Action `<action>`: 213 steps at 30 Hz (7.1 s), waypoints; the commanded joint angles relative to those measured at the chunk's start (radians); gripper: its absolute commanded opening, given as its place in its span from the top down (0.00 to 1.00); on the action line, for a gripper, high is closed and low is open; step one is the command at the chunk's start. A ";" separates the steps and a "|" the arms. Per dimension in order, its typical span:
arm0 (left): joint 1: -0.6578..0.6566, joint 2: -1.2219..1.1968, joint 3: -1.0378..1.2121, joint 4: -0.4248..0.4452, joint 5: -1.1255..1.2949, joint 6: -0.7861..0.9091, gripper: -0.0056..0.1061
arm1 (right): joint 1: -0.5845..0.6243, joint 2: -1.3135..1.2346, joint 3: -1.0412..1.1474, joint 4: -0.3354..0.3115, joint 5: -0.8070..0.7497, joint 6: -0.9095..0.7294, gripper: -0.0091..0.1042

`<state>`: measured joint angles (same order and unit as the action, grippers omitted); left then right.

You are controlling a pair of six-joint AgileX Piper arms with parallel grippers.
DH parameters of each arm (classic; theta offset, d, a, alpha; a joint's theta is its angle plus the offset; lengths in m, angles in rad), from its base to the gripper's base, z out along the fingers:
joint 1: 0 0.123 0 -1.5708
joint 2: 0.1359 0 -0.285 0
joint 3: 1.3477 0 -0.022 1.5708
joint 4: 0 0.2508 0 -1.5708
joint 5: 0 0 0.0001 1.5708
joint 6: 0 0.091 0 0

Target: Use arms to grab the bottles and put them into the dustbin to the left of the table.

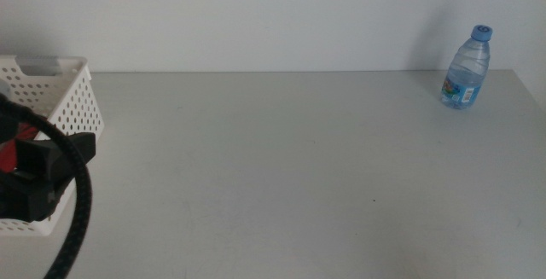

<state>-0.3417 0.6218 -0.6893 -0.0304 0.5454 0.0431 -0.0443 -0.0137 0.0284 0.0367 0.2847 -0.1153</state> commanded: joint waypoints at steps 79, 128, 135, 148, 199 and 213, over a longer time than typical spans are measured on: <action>-0.007 0.001 -0.025 0.002 -0.080 -0.014 0.11 | -0.006 2.107 -1.125 0.118 -1.320 -0.067 0.34; -0.007 0.001 -0.025 0.003 -0.080 -0.014 0.11 | 0.461 2.164 -1.467 -0.688 -1.218 0.618 0.93; -0.007 0.001 -0.025 0.003 -0.080 -0.014 0.11 | 0.577 2.211 -1.467 -0.660 -1.218 0.557 0.93; -0.007 0.001 -0.025 0.003 -0.080 -0.014 0.11 | 0.602 2.245 -1.465 -0.626 -1.215 0.490 0.65; -0.007 0.001 -0.025 0.003 -0.080 -0.016 0.11 | 0.567 0.928 -0.581 -0.737 -0.529 0.958 0.34; -0.007 0.001 -0.025 0.003 -0.080 -0.016 0.11 | 0.705 0.804 -0.745 0.084 -0.028 0.026 0.34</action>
<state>-0.3417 0.6218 -0.6893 -0.0240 0.5417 0.0426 0.6571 0.8175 -0.6522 0.0741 0.2444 0.0000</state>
